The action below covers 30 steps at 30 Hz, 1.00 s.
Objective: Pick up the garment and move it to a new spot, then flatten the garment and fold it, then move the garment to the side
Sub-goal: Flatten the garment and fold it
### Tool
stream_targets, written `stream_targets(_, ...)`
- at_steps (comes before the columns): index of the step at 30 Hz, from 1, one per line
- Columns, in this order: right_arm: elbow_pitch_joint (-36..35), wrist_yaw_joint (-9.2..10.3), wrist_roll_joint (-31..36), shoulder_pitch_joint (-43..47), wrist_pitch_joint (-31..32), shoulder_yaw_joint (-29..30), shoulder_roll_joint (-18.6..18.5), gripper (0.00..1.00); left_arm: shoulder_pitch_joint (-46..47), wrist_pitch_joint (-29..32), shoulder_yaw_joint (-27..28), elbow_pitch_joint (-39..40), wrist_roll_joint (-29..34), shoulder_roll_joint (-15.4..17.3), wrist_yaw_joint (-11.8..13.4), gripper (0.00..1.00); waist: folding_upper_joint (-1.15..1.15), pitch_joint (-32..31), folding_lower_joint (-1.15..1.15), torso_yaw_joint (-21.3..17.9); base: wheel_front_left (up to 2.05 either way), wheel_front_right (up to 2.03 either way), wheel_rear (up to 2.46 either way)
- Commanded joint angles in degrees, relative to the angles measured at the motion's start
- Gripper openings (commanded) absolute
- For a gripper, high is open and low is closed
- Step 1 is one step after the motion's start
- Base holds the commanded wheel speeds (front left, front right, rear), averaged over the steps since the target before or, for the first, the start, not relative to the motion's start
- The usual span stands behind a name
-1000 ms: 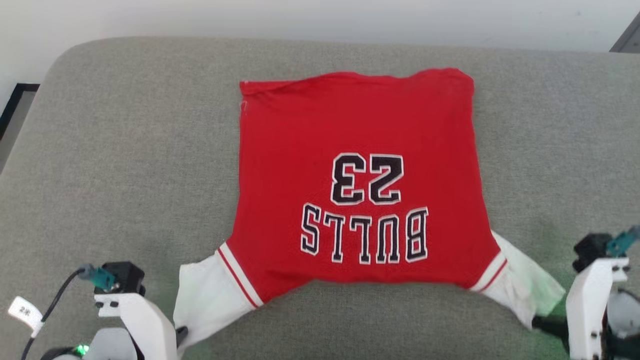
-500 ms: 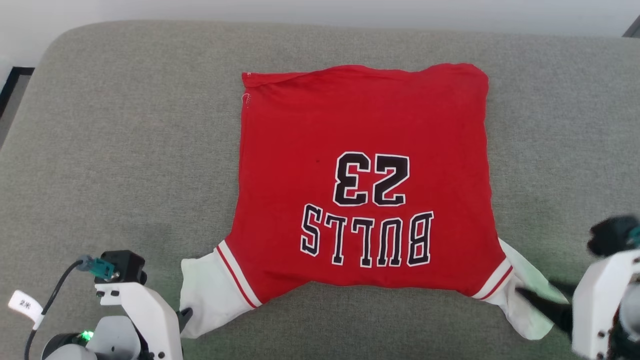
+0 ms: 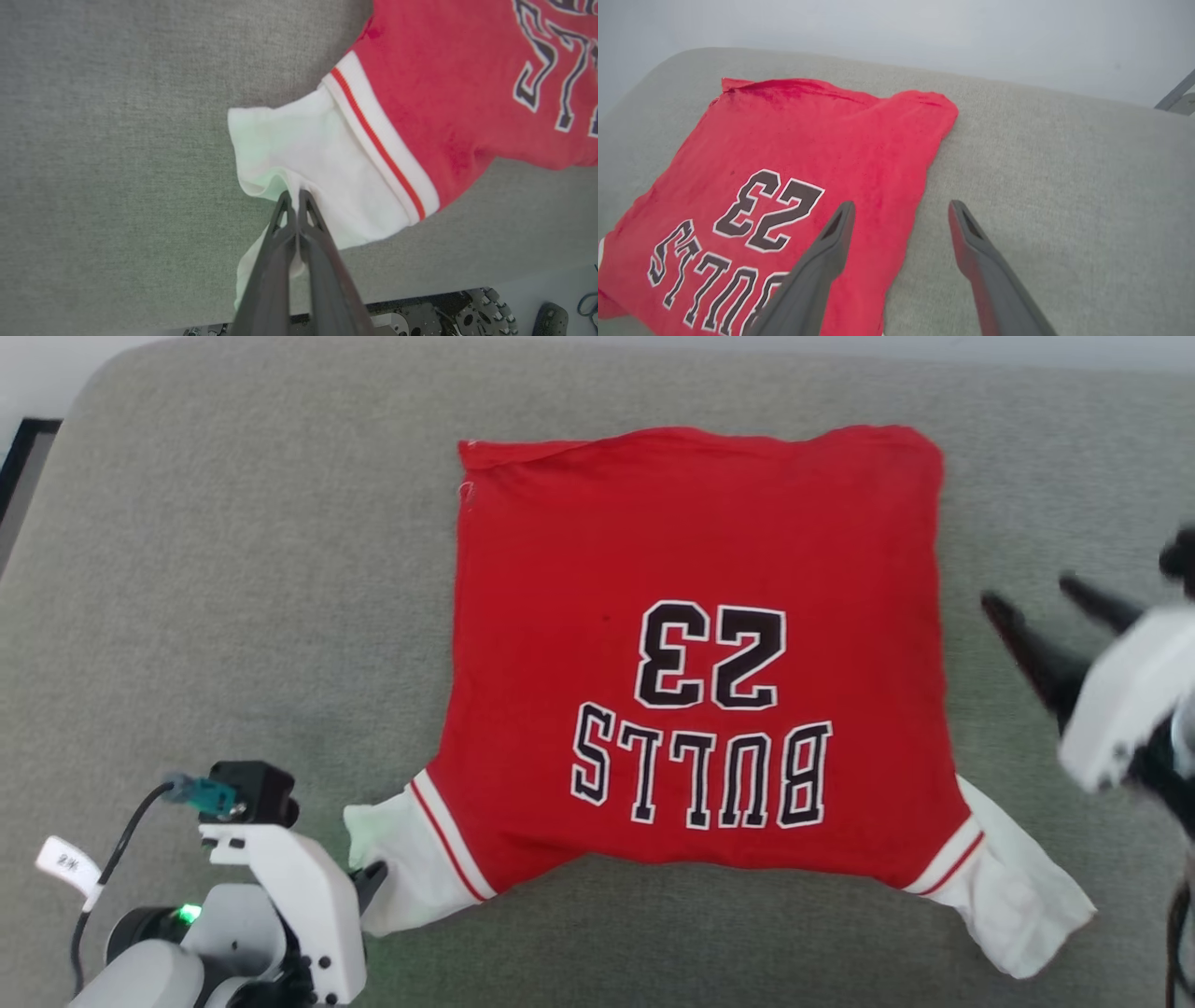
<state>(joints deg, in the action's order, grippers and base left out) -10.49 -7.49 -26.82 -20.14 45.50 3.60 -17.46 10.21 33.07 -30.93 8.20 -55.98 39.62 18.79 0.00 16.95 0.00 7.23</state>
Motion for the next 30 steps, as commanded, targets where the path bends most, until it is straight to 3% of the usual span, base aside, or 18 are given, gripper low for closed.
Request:
stream_targets(1,3.5,0.0,0.7,-3.4,-2.1,-0.5,-0.4,1.0,1.3,0.1,-0.3,0.1,0.6,-0.5,-0.5,0.0,0.0,0.8,0.0,1.1,0.0,0.0,0.0)
stream_targets(9,22.4,-0.01,2.6,-17.1,-5.3,-4.2,-3.9,1.0,4.5,0.7,-2.1,-0.5,1.7,-2.3,-1.8,0.0,0.0,3.2,0.0,4.8,0.0,0.0,0.0)
stream_targets(17,41.9,-0.01,5.4,-30.1,-4.3,-6.4,-7.4,1.0,7.4,0.5,-3.8,-2.4,1.9,-5.0,-3.7,0.0,0.0,6.3,0.0,9.1,0.0,0.0,0.0)
stream_targets(23,53.5,-0.01,6.8,-36.6,-2.5,-5.3,-6.6,1.0,9.1,0.1,-4.6,-4.4,1.8,-6.8,-5.3,0.0,0.0,8.6,0.0,11.8,0.0,0.0,0.0)
stream_targets(29,66.0,-0.01,7.5,-37.0,4.7,-5.1,-3.7,1.0,10.6,-0.3,-5.1,-6.8,1.4,-8.3,-6.5,0.0,0.0,9.5,0.0,13.0,0.0,0.0,0.0)
stream_targets(30,66.8,-0.02,7.8,-37.0,5.5,-5.8,-3.4,0.49,10.7,-0.4,-5.1,-7.1,1.4,-8.4,-6.6,0.0,0.0,9.5,0.0,13.0,0.0,0.0,0.0)
